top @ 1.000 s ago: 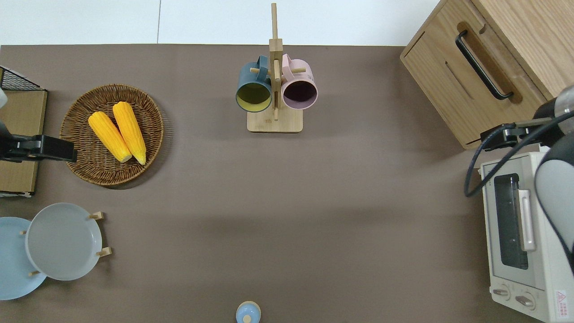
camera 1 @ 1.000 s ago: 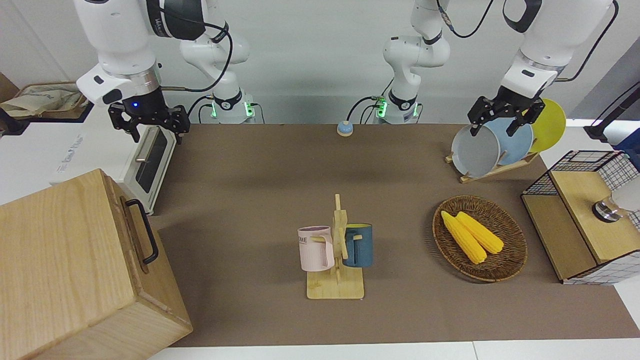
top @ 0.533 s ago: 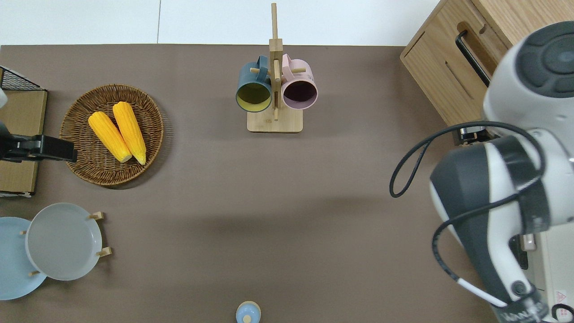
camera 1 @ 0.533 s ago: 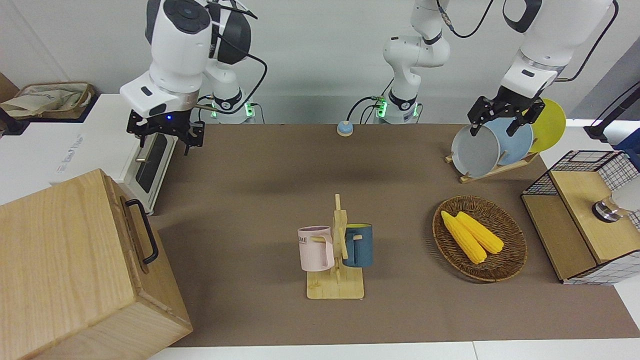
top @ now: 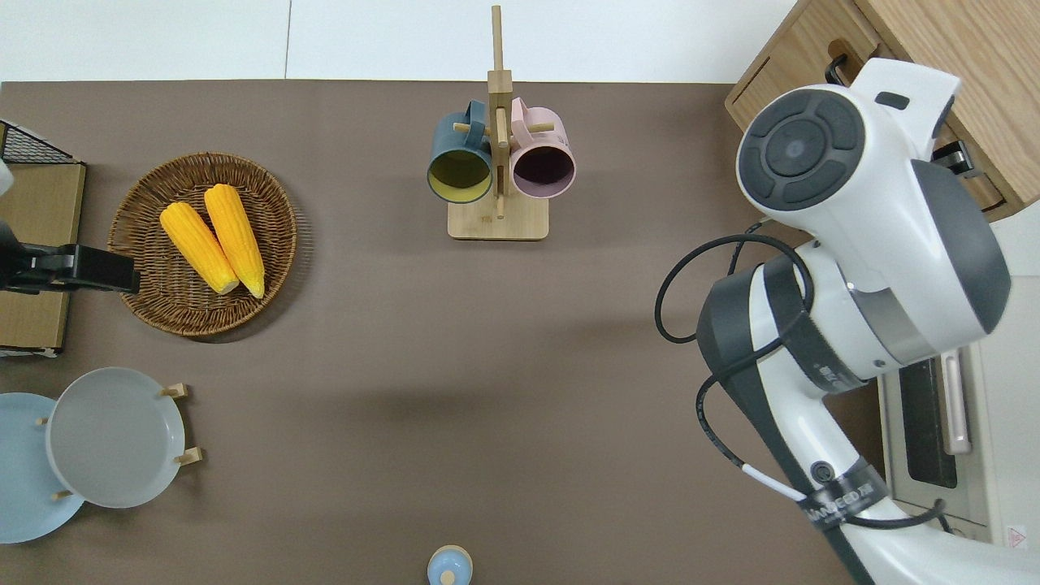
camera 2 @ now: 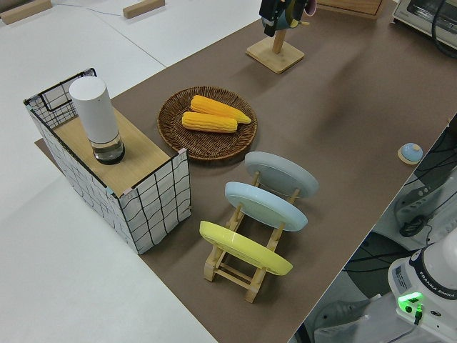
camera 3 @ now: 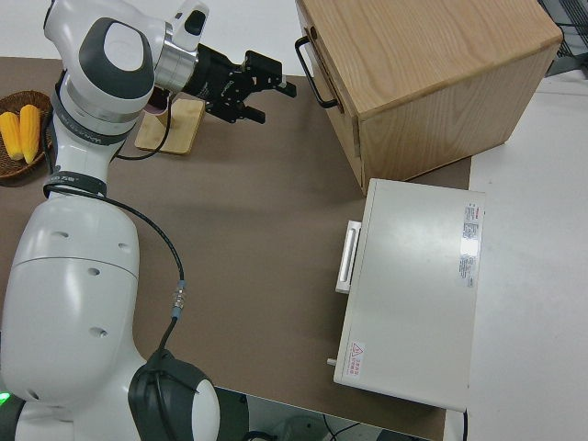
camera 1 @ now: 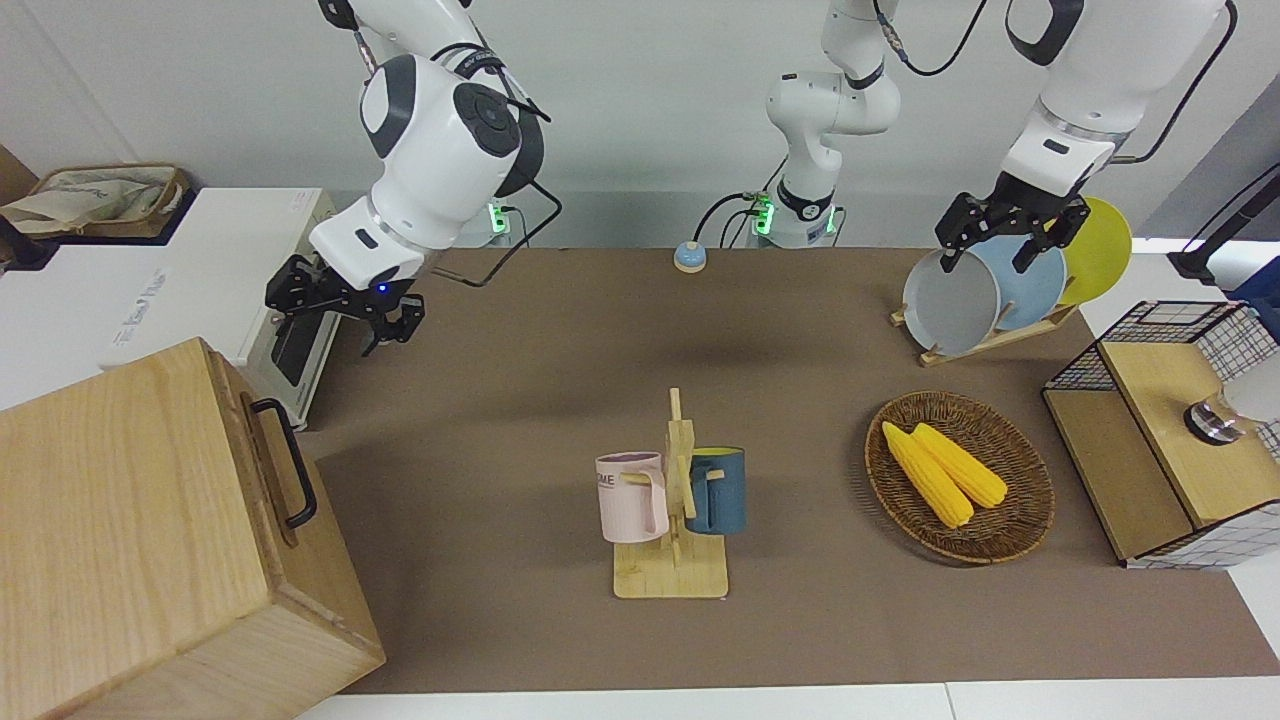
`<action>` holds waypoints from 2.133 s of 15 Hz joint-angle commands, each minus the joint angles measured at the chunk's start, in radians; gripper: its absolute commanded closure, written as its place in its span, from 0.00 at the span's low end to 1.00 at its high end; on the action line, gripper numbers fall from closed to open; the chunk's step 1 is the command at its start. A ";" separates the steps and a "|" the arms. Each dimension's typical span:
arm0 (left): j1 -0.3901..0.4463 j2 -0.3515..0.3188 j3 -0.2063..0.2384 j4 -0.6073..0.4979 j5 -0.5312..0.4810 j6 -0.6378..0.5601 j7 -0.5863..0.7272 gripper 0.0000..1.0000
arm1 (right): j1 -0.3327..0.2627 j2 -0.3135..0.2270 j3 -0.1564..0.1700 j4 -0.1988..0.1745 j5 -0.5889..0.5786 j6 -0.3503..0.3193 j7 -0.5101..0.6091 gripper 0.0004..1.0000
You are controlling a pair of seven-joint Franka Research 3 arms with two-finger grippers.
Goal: Slide drawer open with right arm
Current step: 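Reach the right gripper up to the black drawer handle, then close the right gripper on the black drawer handle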
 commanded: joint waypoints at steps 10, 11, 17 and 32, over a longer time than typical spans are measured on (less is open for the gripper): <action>-0.017 0.013 0.017 0.020 0.012 0.000 0.008 0.00 | 0.022 0.152 0.032 -0.085 -0.410 0.091 0.205 0.02; -0.017 0.013 0.017 0.020 0.012 0.000 0.008 0.00 | 0.024 0.163 0.032 -0.090 -0.439 0.091 0.222 0.02; -0.017 0.013 0.017 0.020 0.012 0.000 0.008 0.00 | 0.029 0.209 0.032 -0.119 -0.612 0.081 0.267 0.02; -0.017 0.013 0.017 0.020 0.011 0.000 0.008 0.00 | 0.024 0.290 0.018 -0.116 -0.898 0.074 0.276 0.02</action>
